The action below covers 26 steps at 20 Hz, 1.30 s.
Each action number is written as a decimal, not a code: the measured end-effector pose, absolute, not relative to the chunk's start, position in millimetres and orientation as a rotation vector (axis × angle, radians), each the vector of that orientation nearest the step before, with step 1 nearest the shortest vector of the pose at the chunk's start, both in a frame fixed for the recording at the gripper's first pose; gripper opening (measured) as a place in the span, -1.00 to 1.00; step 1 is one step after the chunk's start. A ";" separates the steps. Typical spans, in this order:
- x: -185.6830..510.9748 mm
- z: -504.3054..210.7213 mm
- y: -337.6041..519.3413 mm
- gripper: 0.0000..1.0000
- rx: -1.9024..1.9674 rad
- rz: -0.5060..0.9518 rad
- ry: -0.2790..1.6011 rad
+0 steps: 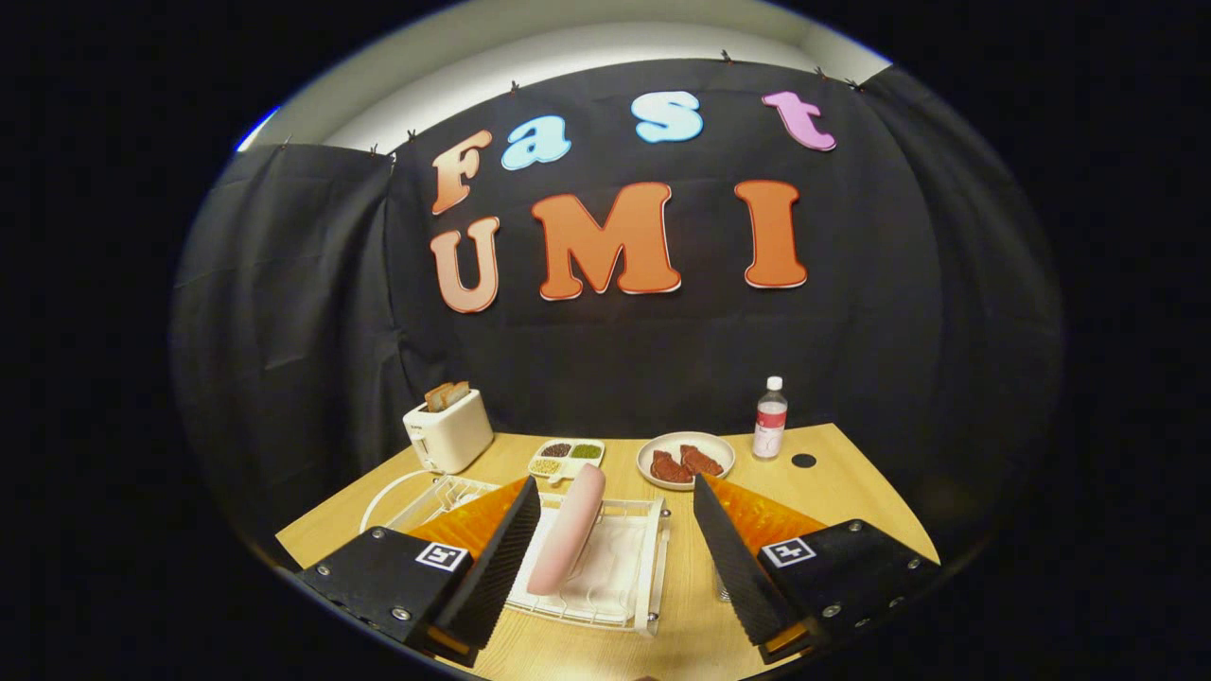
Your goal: Take the plate from the dish rack, then take the spoon from the basket and place it into the plate.
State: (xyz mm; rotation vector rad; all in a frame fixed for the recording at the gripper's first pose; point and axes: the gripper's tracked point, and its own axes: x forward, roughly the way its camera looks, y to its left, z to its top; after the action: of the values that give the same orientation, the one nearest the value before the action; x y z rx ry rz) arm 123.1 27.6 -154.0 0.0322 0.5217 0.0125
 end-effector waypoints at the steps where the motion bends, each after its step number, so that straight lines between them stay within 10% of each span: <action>1: 127.6 -163.6 29.1 0.94 0.016 0.013 0.561; 15: 176.1 -237.0 53.0 0.89 -0.085 0.004 0.946; 26: 182.1 -307.7 52.4 0.37 -0.032 -0.092 1.150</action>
State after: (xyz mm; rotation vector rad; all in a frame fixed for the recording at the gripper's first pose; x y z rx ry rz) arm 182.1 52.4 -307.7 -0.0315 1.1504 -0.0919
